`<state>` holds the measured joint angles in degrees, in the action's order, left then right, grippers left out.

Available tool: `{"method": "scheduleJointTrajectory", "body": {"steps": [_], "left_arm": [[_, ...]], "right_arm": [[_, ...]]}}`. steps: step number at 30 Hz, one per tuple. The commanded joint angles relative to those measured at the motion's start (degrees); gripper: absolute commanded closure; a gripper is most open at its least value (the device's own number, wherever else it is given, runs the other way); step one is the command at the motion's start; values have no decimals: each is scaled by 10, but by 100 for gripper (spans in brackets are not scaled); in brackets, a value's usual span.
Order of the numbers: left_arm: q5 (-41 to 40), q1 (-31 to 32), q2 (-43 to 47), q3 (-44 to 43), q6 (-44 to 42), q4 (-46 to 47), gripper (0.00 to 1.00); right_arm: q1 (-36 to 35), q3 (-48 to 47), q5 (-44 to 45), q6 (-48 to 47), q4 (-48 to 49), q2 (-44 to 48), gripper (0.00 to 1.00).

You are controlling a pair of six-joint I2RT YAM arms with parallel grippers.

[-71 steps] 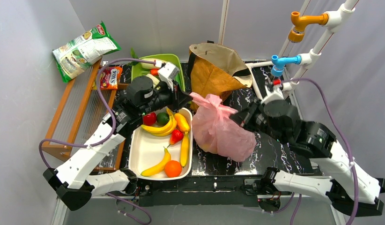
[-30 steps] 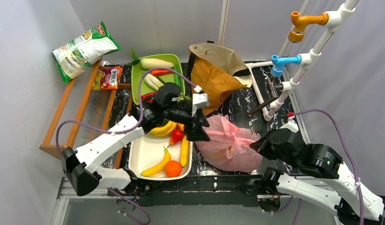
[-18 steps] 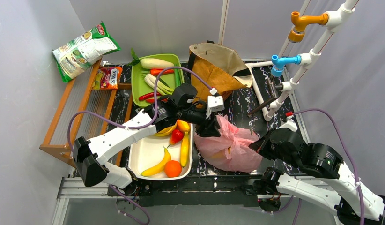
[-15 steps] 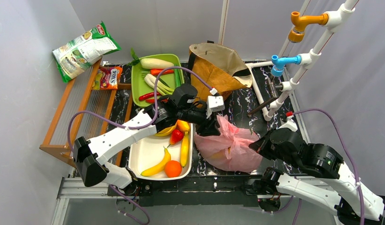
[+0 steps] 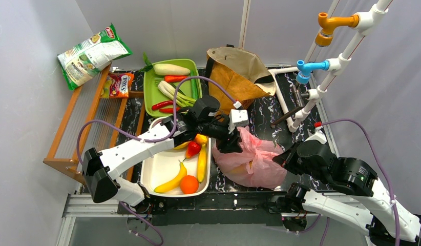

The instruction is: Place the food into the grocery bag and tie it

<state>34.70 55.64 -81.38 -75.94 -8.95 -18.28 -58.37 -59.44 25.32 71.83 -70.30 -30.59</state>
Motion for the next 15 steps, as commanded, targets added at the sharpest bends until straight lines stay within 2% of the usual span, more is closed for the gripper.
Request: {"method": "scheduleJointTrajectory", "body": {"steps": [1, 7, 12, 15], "left_arm": [[3, 9, 7, 19, 9, 11, 59], [-12, 11, 4, 24, 27, 27, 75], [-45, 11, 4, 10, 41, 31, 97], [-50, 11, 3, -5, 52, 24, 100]], "right_arm": [[0, -22, 8, 2, 5, 3, 99], [0, -24, 9, 5, -2, 6, 99], [0, -24, 10, 8, -6, 11, 99], [0, -27, 13, 9, -11, 13, 99]]}}
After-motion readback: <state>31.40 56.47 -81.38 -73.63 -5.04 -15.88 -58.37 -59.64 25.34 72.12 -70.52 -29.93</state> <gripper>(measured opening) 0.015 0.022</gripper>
